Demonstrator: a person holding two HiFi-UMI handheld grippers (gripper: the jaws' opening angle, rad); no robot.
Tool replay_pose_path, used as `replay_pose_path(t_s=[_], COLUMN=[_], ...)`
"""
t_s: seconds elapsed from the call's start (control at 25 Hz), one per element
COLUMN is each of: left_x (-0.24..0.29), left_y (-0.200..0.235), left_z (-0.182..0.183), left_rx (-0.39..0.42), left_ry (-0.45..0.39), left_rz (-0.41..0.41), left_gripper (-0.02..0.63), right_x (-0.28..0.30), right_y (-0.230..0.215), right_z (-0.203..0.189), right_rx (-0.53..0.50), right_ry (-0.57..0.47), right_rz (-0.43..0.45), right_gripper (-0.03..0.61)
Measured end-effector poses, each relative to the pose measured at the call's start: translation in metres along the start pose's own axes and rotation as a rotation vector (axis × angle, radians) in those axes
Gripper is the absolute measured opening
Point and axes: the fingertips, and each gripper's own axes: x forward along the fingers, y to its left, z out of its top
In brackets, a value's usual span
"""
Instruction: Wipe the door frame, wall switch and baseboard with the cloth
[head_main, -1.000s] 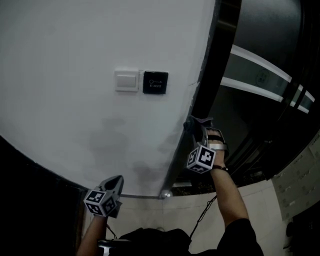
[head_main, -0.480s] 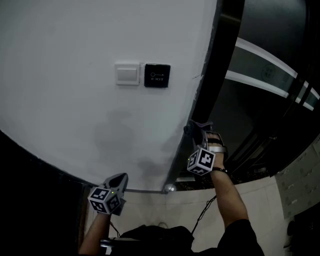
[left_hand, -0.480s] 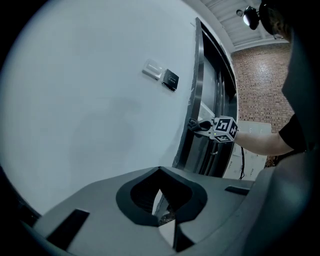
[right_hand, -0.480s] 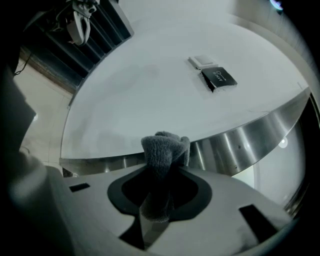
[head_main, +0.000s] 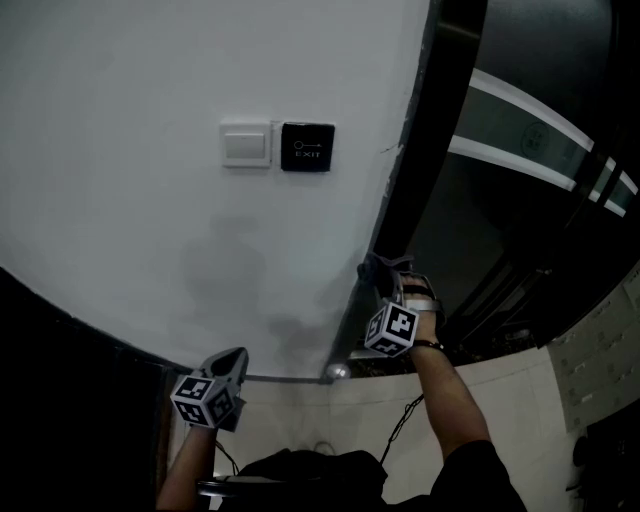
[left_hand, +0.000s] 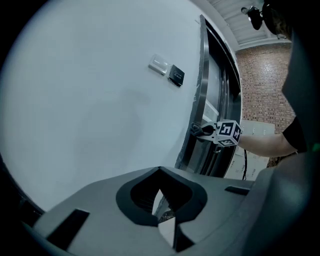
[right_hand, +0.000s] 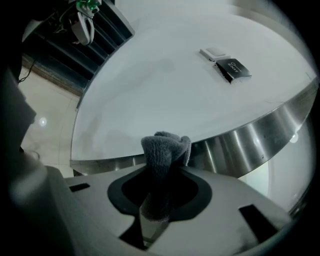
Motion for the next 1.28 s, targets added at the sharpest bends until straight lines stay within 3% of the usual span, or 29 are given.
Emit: replay_pose_path(t_s=[0.68,1.0,1.28], left_x=[0.001,0.005,0.003], left_y=[0.006,0.000,-0.001], left_z=[-0.006,-0.002,-0.013], left_rx=[0.005,0.009,0.000], left_ry=[0.011,-0.004,0.021], left_rz=[0.032,0.041,0.046], left_gripper=[0.002,0.002,0.002], right_x=[0.020,0.023,0.030], right_y=[0.066,0.077,0.096], right_z=[-0.014,-0.014,-0.019], right_rx=[0.010,0.031,0.041], right_ry=[0.035,-0.009,-0.036], right_rz=[0.156,0.159,0.211], right_gripper=[0.094,0.094,0.094])
